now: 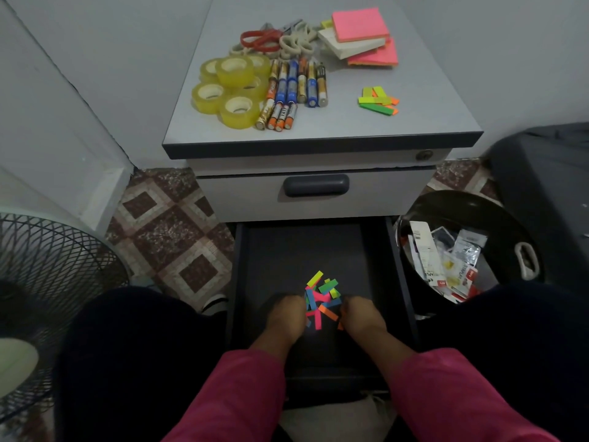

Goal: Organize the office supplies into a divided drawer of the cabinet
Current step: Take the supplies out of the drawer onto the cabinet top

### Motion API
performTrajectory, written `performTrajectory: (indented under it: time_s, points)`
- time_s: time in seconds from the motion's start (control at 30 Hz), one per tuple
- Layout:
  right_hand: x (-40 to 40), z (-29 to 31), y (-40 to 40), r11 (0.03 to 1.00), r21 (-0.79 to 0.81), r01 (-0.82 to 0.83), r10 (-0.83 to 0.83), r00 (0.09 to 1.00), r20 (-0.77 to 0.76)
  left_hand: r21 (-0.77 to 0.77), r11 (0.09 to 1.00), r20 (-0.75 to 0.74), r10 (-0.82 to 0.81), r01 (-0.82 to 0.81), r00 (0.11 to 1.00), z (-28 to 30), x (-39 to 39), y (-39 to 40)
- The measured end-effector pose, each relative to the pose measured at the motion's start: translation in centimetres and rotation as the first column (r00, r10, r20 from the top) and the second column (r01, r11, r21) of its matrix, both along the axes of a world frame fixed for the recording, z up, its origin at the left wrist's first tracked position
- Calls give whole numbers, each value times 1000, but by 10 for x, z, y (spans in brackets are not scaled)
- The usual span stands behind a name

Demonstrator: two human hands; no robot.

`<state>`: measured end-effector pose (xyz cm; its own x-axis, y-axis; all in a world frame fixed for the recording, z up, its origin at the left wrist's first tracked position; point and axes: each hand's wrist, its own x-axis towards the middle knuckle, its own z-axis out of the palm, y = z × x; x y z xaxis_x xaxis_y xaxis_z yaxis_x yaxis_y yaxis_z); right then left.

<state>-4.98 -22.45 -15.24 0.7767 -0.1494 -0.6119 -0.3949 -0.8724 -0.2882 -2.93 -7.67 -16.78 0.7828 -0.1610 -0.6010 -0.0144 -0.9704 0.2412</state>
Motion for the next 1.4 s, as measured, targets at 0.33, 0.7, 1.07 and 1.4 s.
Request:
performTrajectory:
  time_s: [0.33, 0.7, 1.07, 1.4]
  points:
    - [-2, 0, -7, 993, -1, 116, -116, 993, -23, 19, 999, 16, -51, 50, 999, 2, 1, 7]
    - [1, -1, 2, 999, -20, 30, -32, 993, -109, 111, 959, 88, -270, 259, 959, 2, -2, 7]
    - [3, -1, -13, 985, 102, 143, -146, 989, 30, 163, 937, 87, -324, 307, 942, 6, -6, 4]
    - [6, 5, -19, 951, 199, 236, -258, 962, 91, 104, 982, 52, -164, 158, 985, 6, -11, 3]
